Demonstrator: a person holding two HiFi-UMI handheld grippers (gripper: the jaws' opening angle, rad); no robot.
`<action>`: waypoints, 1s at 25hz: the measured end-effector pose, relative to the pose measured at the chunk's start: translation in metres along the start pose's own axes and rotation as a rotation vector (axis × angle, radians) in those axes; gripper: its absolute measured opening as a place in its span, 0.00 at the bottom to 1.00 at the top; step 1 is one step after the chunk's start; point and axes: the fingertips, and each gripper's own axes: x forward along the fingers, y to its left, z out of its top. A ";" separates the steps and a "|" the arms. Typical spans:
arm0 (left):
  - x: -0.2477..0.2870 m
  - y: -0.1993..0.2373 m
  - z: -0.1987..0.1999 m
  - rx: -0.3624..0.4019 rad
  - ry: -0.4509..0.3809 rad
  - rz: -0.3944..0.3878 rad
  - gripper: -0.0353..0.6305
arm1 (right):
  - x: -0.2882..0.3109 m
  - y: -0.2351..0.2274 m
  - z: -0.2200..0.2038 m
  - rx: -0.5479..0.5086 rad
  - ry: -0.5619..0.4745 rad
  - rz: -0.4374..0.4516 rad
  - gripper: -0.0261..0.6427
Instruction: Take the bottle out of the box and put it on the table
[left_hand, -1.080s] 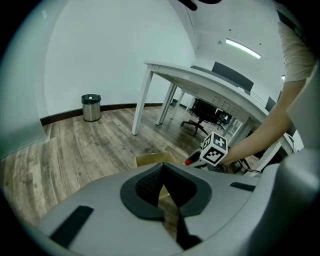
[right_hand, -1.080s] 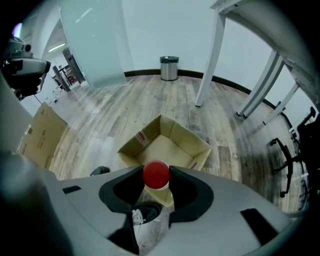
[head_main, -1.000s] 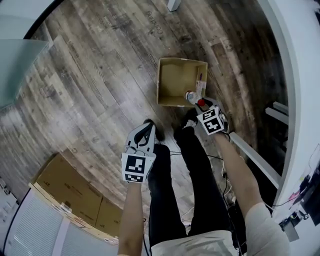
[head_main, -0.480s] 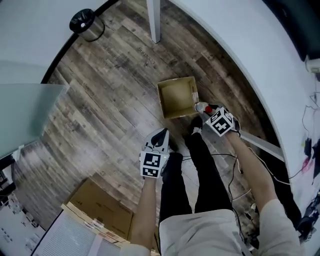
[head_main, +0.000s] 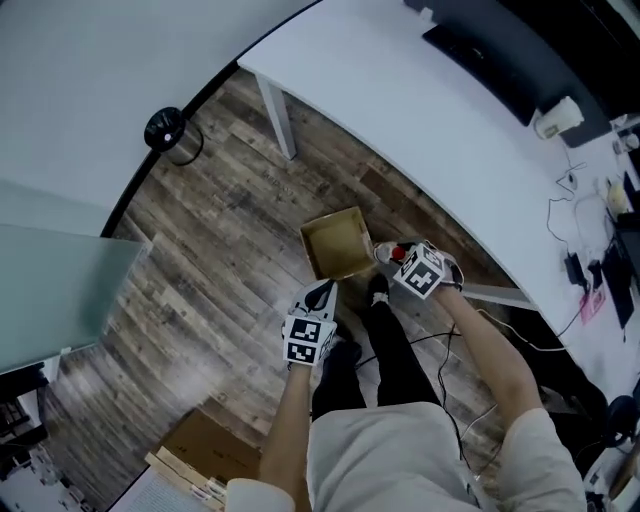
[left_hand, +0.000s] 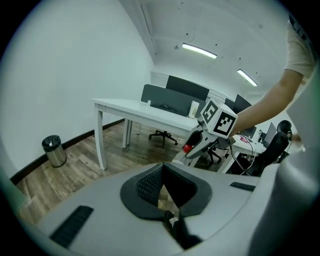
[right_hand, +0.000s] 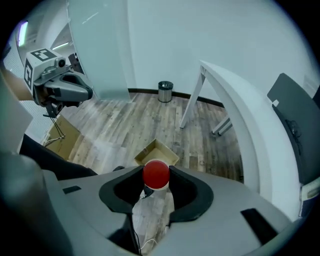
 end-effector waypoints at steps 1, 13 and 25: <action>-0.004 -0.007 0.009 0.006 -0.004 -0.006 0.07 | -0.014 0.002 0.002 -0.008 -0.003 -0.002 0.31; -0.001 -0.059 0.110 0.134 -0.041 -0.095 0.07 | -0.144 -0.015 0.048 -0.162 -0.038 0.016 0.31; 0.039 -0.115 0.208 0.185 -0.100 -0.209 0.07 | -0.250 -0.080 0.070 -0.167 -0.083 -0.020 0.31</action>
